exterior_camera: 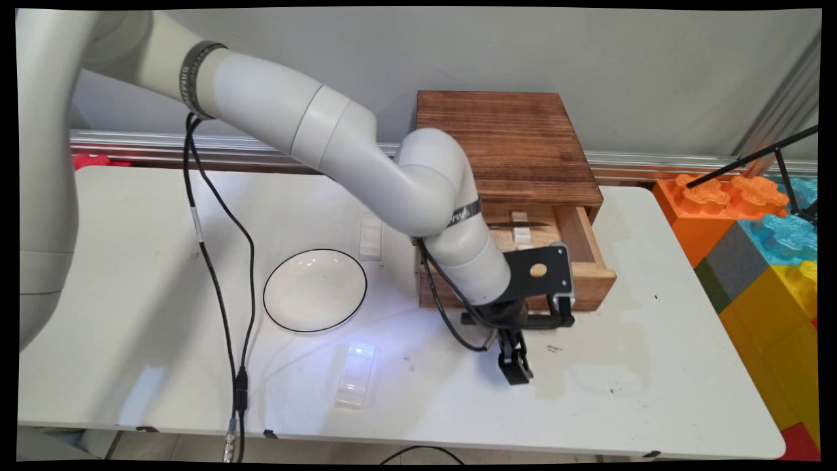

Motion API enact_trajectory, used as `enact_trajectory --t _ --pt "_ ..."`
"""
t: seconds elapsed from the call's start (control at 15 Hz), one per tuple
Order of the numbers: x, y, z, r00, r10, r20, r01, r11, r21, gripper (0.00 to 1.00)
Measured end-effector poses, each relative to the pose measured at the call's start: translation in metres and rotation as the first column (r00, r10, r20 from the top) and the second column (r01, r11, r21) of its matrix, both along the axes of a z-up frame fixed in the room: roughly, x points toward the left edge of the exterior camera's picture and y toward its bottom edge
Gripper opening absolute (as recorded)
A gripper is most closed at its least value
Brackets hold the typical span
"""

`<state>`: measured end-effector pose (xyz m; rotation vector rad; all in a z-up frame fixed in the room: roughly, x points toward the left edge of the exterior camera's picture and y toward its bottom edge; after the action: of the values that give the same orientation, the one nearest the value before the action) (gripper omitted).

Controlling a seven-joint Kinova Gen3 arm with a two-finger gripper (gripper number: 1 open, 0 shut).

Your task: Open the drawer

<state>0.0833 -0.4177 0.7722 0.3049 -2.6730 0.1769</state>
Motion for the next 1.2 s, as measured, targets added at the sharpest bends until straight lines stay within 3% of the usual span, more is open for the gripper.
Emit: enact_trajectory --t 0.8,1.2 --pt "-0.008 0.066 0.005 0.999 0.001 -0.05 0.002 0.998 0.062 1.0" --pt "-0.01 0.084 0.01 0.998 0.007 -0.07 -0.002 0.998 0.07 1.0"
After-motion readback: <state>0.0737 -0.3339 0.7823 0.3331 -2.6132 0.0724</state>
